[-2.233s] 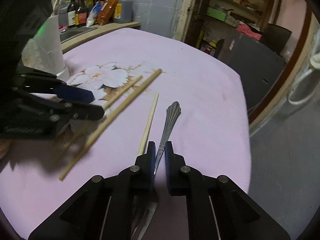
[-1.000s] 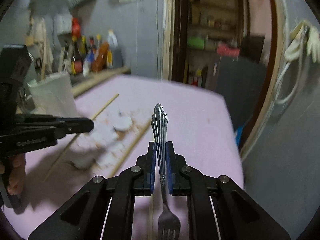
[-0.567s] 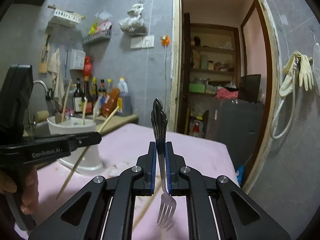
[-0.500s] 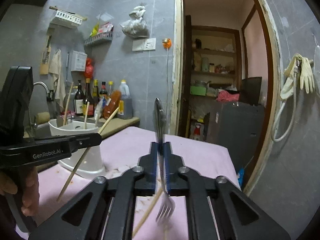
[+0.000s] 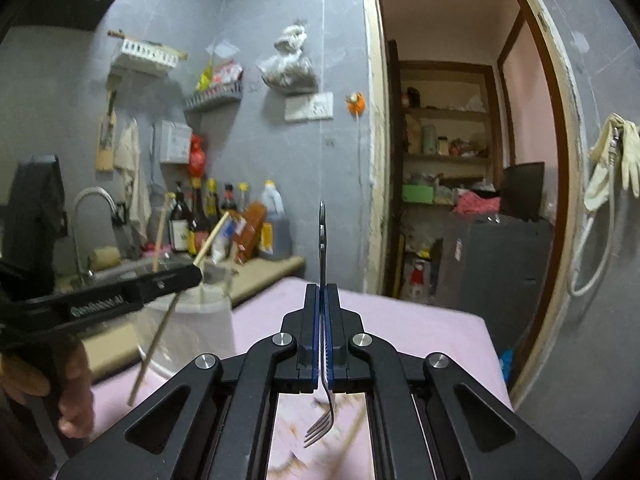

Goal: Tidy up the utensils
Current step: 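Lift the chopstick and fork and lower both into the white caddy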

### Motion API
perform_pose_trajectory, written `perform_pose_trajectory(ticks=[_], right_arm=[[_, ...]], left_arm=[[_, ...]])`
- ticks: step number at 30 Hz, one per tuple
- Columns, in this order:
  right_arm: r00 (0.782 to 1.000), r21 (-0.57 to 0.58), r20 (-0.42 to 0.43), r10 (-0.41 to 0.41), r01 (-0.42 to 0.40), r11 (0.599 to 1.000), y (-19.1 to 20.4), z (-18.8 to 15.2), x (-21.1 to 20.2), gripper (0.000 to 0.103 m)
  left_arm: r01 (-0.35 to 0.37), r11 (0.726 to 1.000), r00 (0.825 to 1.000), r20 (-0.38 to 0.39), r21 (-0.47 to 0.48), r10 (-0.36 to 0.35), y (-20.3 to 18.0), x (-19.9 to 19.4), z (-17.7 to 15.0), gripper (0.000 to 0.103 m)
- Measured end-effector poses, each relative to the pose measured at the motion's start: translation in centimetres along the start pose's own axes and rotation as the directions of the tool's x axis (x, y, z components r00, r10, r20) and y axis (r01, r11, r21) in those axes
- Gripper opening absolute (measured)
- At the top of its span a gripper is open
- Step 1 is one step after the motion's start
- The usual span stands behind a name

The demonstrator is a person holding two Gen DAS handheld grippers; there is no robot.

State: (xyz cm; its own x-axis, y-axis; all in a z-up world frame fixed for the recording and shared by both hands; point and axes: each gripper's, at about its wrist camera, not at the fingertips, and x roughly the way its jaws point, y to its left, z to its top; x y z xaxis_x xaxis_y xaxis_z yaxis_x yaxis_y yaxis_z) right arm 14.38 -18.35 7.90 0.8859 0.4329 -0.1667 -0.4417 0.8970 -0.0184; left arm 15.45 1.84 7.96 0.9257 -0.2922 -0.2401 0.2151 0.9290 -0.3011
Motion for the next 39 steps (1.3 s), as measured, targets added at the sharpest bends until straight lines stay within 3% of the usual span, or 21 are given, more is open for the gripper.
perform_pose_trajectory(ticks=[6, 15, 26, 39], right_arm=[[0.994, 0.012, 0.08, 0.078, -0.08, 0.997, 1.8, 4.1, 1.4, 0.0], [0.975, -0.029, 0.139, 0.176, -0.173, 0.984, 6.1, 8.6, 4.6, 0.0], [0.975, -0.003, 0.061, 0.215, -0.215, 0.977, 8.5, 7.2, 9.5, 0.0], [0.968, 0.038, -0.056, 0.245, -0.243, 0.969, 8.7, 3.8, 12.2, 0.0]], left_arm=[[-0.03, 0.999, 0.995, 0.098, -0.032, 0.033, 3.9, -0.9, 3.5, 0.002], [-0.135, 0.984, 0.962, 0.223, -0.113, 0.157, 10.8, -1.3, 7.3, 0.002], [-0.237, 0.963, 0.925, 0.273, -0.13, 0.265, 14.5, 0.0, 6.5, 0.002], [-0.293, 0.949, 0.911, 0.268, -0.115, 0.314, 13.8, 0.6, 3.2, 0.002]])
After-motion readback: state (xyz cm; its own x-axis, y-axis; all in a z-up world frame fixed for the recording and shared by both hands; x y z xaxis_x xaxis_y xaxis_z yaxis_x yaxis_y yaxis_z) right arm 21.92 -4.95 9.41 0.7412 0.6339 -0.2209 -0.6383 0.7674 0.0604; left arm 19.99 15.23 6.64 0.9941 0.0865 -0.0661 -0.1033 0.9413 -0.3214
